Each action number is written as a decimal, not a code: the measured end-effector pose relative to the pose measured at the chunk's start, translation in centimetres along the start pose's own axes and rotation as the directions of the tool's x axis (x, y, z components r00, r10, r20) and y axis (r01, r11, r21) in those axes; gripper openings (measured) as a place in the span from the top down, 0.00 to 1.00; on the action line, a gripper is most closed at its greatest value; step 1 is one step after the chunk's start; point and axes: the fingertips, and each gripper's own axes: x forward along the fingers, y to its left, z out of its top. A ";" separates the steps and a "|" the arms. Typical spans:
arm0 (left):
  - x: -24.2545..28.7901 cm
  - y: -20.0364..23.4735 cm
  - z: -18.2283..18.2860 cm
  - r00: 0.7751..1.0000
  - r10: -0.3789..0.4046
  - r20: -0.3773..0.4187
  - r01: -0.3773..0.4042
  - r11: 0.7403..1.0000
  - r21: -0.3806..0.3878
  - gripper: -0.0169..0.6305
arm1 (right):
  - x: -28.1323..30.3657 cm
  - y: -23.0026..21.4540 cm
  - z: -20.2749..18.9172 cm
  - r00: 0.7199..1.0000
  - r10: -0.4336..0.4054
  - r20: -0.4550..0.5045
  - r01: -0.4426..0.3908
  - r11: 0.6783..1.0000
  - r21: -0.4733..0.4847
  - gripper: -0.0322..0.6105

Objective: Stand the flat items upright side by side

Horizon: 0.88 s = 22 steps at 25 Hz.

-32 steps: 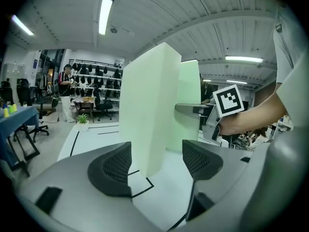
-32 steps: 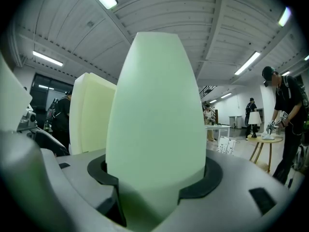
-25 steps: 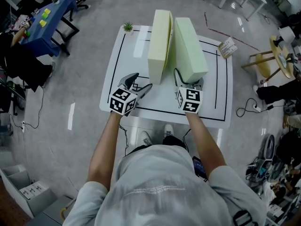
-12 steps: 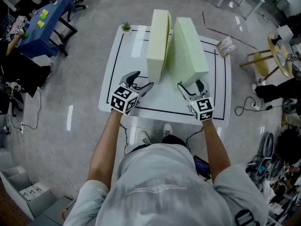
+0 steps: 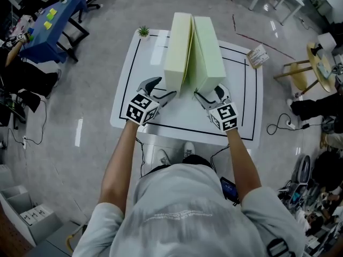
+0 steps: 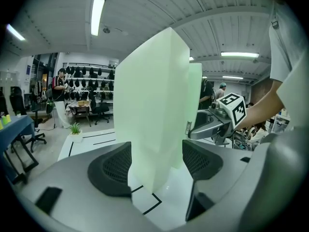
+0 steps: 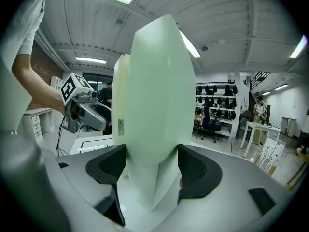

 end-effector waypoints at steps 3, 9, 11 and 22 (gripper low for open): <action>0.6 0.0 0.3 1.000 -0.017 -0.009 0.017 1.000 0.020 0.44 | 1.2 0.4 0.5 1.000 0.016 0.016 -0.016 1.000 0.018 0.40; 1.4 -0.2 0.5 0.999 -0.044 -0.011 0.044 0.999 0.023 0.44 | 2.6 1.7 1.1 0.997 0.068 0.033 -0.069 0.998 0.011 0.40; 1.6 -0.4 0.5 0.999 -0.047 -0.009 0.047 0.998 0.028 0.44 | 3.1 2.2 1.2 0.995 0.095 0.026 -0.095 0.995 0.007 0.40; 1.9 -0.2 0.5 0.999 -0.032 -0.027 0.034 0.997 0.071 0.51 | 3.6 3.0 1.4 0.986 0.165 -0.031 -0.164 0.986 0.027 0.37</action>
